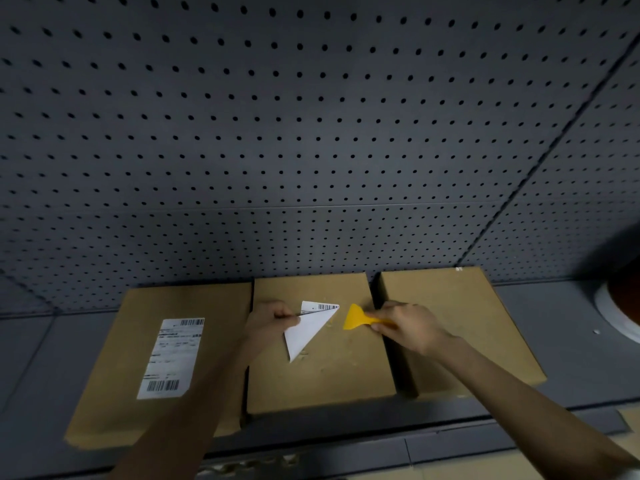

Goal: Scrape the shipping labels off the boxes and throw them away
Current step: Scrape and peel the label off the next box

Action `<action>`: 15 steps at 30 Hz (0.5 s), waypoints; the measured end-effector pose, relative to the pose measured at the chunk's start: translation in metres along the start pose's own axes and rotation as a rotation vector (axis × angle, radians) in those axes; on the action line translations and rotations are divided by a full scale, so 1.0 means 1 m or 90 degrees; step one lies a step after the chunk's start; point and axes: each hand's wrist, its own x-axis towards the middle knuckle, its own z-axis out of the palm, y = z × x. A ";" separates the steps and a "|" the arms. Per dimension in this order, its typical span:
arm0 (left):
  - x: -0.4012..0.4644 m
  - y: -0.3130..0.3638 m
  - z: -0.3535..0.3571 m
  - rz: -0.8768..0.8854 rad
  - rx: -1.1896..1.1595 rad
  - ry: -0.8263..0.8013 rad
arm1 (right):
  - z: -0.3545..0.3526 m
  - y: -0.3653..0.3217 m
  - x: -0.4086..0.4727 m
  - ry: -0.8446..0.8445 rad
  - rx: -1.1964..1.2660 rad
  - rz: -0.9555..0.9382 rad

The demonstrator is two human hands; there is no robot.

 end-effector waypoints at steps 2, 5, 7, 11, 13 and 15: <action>0.000 0.000 0.000 0.003 0.001 -0.003 | 0.001 -0.006 0.005 0.013 -0.003 0.001; 0.000 0.002 -0.001 0.000 0.004 -0.007 | 0.007 -0.023 0.019 0.038 0.007 0.006; 0.001 0.002 -0.001 -0.004 0.000 -0.009 | 0.005 -0.018 0.018 0.024 0.000 0.019; 0.001 -0.001 -0.001 0.000 -0.031 -0.015 | -0.004 0.000 0.010 -0.006 -0.025 0.042; 0.001 0.001 -0.001 -0.002 -0.022 -0.017 | -0.004 -0.014 0.018 0.012 -0.017 0.044; 0.002 0.003 -0.001 -0.007 -0.007 -0.014 | -0.002 -0.029 0.026 0.026 -0.012 0.056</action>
